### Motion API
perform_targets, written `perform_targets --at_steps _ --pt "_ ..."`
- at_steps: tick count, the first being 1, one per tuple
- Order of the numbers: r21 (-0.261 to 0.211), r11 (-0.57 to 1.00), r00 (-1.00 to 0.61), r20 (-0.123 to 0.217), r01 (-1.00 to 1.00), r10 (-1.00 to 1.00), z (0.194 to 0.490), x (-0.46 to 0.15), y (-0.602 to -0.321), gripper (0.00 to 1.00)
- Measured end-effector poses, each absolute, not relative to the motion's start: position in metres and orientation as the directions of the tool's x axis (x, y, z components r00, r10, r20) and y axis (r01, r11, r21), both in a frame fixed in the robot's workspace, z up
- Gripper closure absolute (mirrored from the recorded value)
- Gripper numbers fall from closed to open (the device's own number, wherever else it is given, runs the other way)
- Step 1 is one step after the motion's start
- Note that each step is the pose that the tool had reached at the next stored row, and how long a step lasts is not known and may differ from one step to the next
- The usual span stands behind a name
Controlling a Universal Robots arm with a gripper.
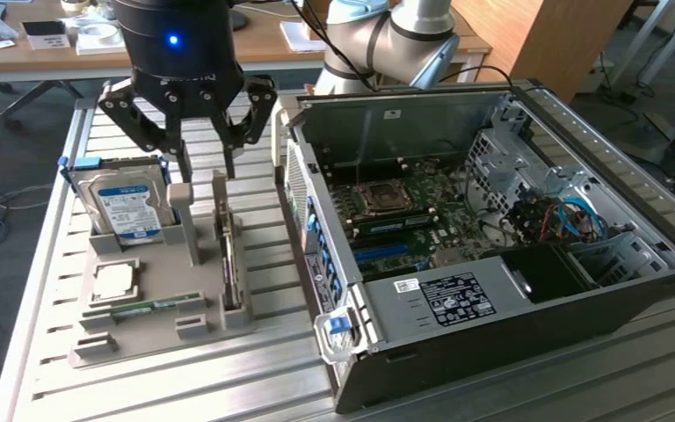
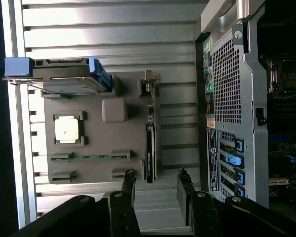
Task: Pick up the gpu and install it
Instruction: 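Pick up the gpu and move the gpu toward the slot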
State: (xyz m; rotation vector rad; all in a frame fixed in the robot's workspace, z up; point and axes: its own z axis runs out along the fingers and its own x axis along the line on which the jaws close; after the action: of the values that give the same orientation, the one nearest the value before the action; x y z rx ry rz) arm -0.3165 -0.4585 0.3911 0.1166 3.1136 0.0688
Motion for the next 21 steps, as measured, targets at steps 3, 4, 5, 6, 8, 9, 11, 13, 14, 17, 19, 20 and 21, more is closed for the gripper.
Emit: perform_targets --at_steps 3,4,5,6,8,9,11,13,14,17,19,20,21 --pt "0.045 0.996 -0.997 -0.023 0.074 0.075 0.391 -0.317 -0.459 0.53" --pt "0.045 0.996 -0.997 -0.023 0.074 0.075 0.39 -0.317 -0.459 0.53" --pt "0.045 0.996 -0.997 -0.023 0.074 0.075 0.388 -0.317 -0.459 0.53" --pt "0.045 0.996 -0.997 -0.023 0.074 0.075 0.387 -0.317 -0.459 0.53" --pt "0.045 0.996 -0.997 -0.023 0.074 0.075 0.383 -0.316 -0.458 0.53" --pt "0.045 0.996 -0.997 -0.023 0.074 0.075 0.382 -0.316 -0.459 0.53" --pt "0.045 0.996 -0.997 -0.023 0.074 0.075 0.38 -0.316 -0.458 0.53" --pt "0.045 0.996 -0.997 -0.023 0.074 0.075 0.378 -0.316 -0.458 0.53" --pt "0.045 0.996 -0.997 -0.023 0.074 0.075 0.377 -0.316 -0.459 0.53" --pt "0.045 0.996 -0.997 -0.023 0.074 0.075 0.375 -0.316 -0.459 0.53" --pt "0.045 0.996 -0.997 -0.023 0.074 0.075 0.373 -0.316 -0.458 0.53" --pt "0.045 0.996 -0.997 -0.023 0.074 0.075 0.373 -0.316 -0.459 0.53" --pt "0.045 0.996 -0.997 -0.023 0.074 0.075 0.372 -0.316 -0.459 0.53"
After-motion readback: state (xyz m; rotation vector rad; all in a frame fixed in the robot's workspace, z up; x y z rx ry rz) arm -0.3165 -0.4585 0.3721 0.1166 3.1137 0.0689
